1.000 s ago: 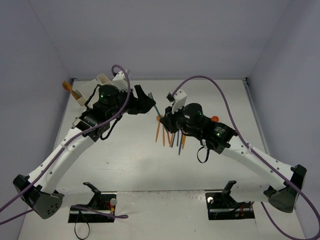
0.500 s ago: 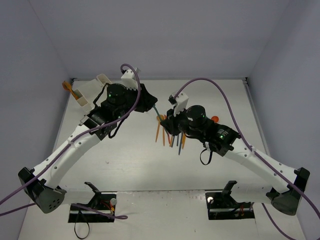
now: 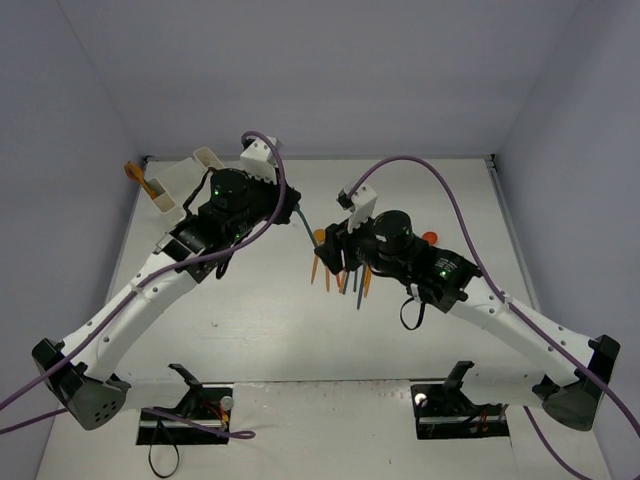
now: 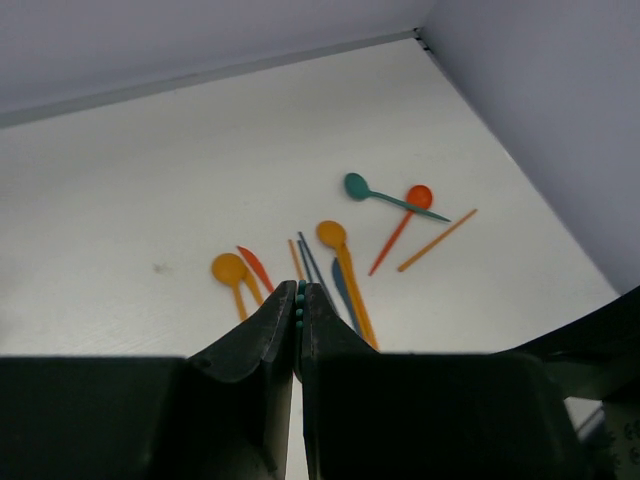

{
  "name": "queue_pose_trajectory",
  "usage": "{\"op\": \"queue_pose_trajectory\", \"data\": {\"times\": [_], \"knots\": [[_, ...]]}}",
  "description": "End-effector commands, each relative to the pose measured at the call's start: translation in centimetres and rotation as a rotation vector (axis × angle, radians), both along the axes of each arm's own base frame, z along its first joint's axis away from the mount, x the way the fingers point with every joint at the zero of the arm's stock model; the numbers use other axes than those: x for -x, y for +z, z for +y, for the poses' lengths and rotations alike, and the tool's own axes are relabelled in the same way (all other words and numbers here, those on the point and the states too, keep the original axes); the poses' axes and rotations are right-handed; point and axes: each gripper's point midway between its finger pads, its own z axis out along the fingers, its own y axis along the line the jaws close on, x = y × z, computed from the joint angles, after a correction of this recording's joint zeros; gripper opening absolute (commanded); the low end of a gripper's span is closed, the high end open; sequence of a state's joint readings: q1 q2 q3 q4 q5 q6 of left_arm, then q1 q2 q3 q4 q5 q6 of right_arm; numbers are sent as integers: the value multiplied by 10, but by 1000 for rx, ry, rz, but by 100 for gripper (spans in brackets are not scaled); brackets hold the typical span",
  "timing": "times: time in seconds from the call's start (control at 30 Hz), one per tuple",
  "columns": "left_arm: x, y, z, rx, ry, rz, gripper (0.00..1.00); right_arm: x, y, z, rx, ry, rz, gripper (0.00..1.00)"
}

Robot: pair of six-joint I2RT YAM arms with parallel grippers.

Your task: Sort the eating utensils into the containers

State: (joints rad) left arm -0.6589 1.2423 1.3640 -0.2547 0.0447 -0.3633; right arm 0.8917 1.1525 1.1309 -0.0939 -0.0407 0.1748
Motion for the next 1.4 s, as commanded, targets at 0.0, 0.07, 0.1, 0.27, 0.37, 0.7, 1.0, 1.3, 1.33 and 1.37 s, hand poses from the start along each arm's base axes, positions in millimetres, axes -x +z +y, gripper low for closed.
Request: {"op": "queue_pose_trajectory", "data": {"times": [0.0,0.07,0.1,0.27,0.37,0.7,1.0,1.3,1.33,1.37], "knots": [[-13,43,41,-95,110,-201,0,-6,22,9,-52,8,-60,54],[-26,47,64,-128,163,-223,0,-7,21,9,-48,5,-60,59],[-34,49,79,-144,194,-232,0,-8,21,8,-45,-2,-61,59],[-74,57,157,-248,367,-269,0,-15,15,1,-23,-35,-67,61],[-98,69,205,-291,452,-297,0,-20,6,-2,0,-45,-62,61],[-169,74,337,-375,688,-313,0,-41,-20,-18,23,-71,10,62],[-205,45,391,-439,764,-276,0,-55,-36,-38,42,-119,51,63],[-226,31,415,-438,797,-281,0,-57,-42,-38,57,-117,81,63],[-226,31,414,-439,795,-285,0,-58,-43,-39,60,-123,80,63],[-226,30,415,-442,795,-284,0,-58,-43,-40,61,-125,81,63]]}}
